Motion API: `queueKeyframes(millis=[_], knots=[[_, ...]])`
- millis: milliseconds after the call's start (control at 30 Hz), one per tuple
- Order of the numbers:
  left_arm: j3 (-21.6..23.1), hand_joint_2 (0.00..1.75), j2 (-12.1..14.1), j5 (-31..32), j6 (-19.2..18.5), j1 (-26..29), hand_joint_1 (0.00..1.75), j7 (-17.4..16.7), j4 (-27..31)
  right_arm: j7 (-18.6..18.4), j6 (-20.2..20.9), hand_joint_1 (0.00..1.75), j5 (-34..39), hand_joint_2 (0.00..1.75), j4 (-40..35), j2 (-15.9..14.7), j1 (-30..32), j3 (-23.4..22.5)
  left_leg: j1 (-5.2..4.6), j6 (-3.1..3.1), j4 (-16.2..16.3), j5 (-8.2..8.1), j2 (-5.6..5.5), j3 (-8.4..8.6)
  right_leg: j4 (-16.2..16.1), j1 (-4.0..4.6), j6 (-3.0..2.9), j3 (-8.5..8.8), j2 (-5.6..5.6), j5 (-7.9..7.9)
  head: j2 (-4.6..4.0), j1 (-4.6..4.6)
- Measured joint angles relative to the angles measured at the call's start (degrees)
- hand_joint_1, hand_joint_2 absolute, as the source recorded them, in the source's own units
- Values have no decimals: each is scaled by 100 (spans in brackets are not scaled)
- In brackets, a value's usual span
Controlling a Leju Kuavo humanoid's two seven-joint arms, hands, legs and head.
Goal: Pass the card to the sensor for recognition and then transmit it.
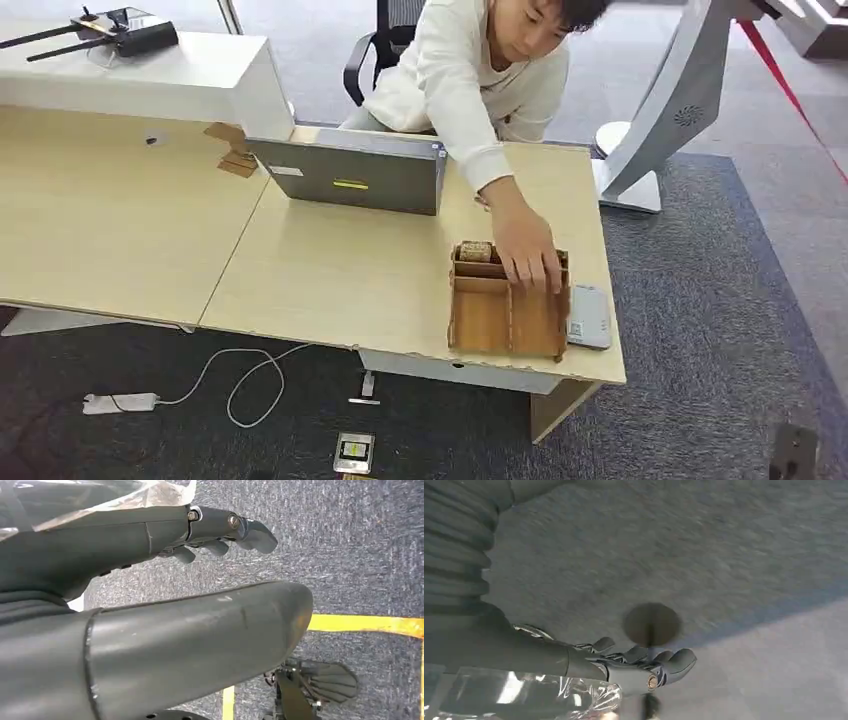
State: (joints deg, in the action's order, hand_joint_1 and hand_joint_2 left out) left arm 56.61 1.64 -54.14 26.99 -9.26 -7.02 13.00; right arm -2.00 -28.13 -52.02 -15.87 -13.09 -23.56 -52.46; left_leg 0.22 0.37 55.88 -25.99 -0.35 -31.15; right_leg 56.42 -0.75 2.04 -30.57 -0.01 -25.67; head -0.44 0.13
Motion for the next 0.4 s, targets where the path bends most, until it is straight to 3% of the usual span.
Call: queueKeyframes(millis=[267, 400], knots=[[2, 0, 0, 48, -9, -16, 0, -33, 0, -704, 564, 0, 408, 175, 208, 79, 569, -415, 0, -1, -1, -1, 2, 2, 0, 0, 0, 0, 0, 0, 0, 2], [2, 0, 0, 61, -53, -52, 0, -68, 0, -1207, 1177, 0, 424, 175, 288, 131, 745, -575, 0, -1, -1, -1, 3, 2, 0, 0, 0, 1, 0, 0, 0, 2]])
